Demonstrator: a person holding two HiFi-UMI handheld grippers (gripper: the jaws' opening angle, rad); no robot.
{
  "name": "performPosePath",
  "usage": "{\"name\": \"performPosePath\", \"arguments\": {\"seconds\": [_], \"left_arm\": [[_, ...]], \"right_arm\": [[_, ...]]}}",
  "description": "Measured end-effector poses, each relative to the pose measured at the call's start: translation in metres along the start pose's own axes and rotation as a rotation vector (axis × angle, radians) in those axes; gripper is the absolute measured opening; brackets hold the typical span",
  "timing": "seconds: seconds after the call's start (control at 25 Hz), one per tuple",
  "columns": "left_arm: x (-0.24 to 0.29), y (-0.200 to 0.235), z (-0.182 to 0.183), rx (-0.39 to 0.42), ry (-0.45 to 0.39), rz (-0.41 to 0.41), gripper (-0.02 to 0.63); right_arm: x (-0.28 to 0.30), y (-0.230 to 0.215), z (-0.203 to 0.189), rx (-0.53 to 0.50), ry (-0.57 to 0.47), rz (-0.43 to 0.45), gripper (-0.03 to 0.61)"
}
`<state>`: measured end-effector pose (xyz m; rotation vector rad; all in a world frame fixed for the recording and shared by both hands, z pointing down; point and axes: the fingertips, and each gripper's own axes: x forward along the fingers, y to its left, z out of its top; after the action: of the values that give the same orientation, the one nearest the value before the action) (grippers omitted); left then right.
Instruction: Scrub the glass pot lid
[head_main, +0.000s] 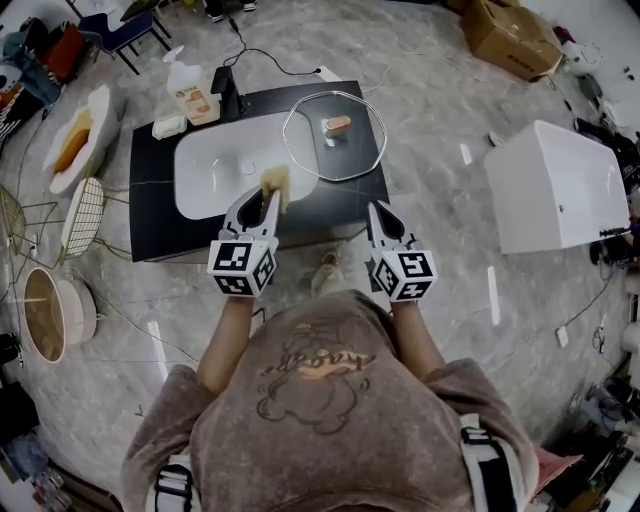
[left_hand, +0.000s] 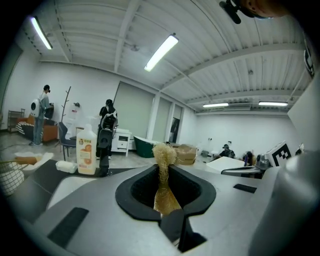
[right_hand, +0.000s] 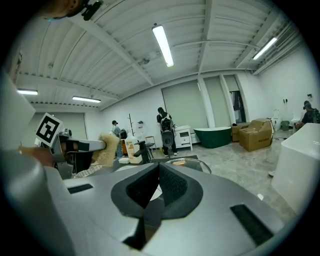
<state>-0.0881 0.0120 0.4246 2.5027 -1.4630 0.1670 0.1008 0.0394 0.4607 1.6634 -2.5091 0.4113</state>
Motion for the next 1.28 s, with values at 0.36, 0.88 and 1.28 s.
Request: {"name": "performPosePath", "arguments": {"seconds": [0.36,0.88,1.28], "left_arm": [[0.074,0.013,0.023,-0.010,-0.004,0.090,0.064],[0.120,0.028,0.034,-0.005,0.020,0.094,0.064],[0.159,0.052,0.042,-0.001,0.023,0.002,0.064]], "right_arm": [[0.068,-0.057,0.028,-0.012,0.018,0.091,0.000],[0.118,-0.080,0.045,0.009,0.003,0.124,-0.002],[0.152,-0.085,0.057,0.002,-0.016,0.064,-0.002]]}}
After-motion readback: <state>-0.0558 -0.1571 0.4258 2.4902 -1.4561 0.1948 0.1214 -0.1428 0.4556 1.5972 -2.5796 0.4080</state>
